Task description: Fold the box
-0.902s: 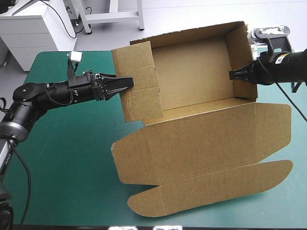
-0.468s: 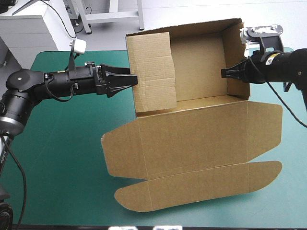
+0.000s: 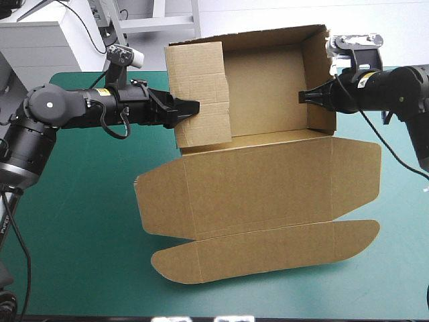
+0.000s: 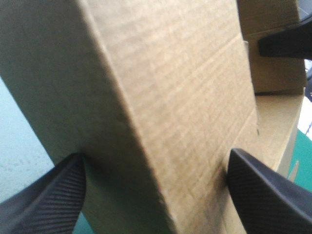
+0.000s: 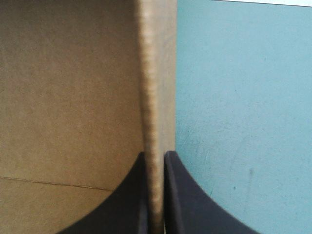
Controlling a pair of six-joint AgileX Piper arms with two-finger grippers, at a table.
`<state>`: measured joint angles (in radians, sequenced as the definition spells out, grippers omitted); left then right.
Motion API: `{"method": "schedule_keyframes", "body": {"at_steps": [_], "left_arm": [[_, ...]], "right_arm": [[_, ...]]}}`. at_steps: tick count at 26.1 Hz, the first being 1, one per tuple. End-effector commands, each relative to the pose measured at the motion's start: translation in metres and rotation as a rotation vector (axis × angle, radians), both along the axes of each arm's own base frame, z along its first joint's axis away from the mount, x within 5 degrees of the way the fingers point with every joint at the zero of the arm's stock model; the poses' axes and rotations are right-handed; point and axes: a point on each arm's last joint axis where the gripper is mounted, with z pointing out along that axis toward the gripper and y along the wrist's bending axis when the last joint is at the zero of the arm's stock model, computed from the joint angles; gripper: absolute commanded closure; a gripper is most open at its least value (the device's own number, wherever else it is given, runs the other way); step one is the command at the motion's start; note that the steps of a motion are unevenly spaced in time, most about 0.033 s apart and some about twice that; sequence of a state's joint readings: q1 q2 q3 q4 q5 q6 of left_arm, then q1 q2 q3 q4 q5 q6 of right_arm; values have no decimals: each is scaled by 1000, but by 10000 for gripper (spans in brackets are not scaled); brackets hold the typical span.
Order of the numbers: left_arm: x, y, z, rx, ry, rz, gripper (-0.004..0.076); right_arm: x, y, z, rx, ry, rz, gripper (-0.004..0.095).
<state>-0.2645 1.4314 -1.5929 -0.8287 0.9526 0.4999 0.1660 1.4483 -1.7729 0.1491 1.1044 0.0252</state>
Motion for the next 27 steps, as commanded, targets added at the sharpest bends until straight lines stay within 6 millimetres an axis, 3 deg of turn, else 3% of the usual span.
{"method": "schedule_keyframes", "body": {"at_steps": [1, 10, 14, 17, 20, 22, 23, 27], "left_arm": [[-10, 0, 20, -36, -52, 77, 165], [-12, -14, 21, 46, -64, 177, 177], [-7, -14, 19, 144, -49, 251, 224], [-4, -14, 16, 152, -25, 272, 316], [1, -17, 10, 160, -4, 272, 578], [4, -18, 8, 166, -3, 270, 699], [4, -18, 8, 164, -6, 271, 731], [6, -19, 9, 167, -27, 263, 727]], "right_arm": [[-9, 3, 25, 92, -137, 5, 914], [2, 28, 15, 94, -123, 70, 914], [5, 40, 13, 108, -128, 95, 914], [6, 45, 12, 115, -129, 107, 914], [6, 45, 12, 117, -126, 108, 915], [5, 45, 11, 112, -117, 111, 914], [5, 45, 11, 108, -116, 112, 914], [4, 45, 10, 90, -106, 120, 914]]}}
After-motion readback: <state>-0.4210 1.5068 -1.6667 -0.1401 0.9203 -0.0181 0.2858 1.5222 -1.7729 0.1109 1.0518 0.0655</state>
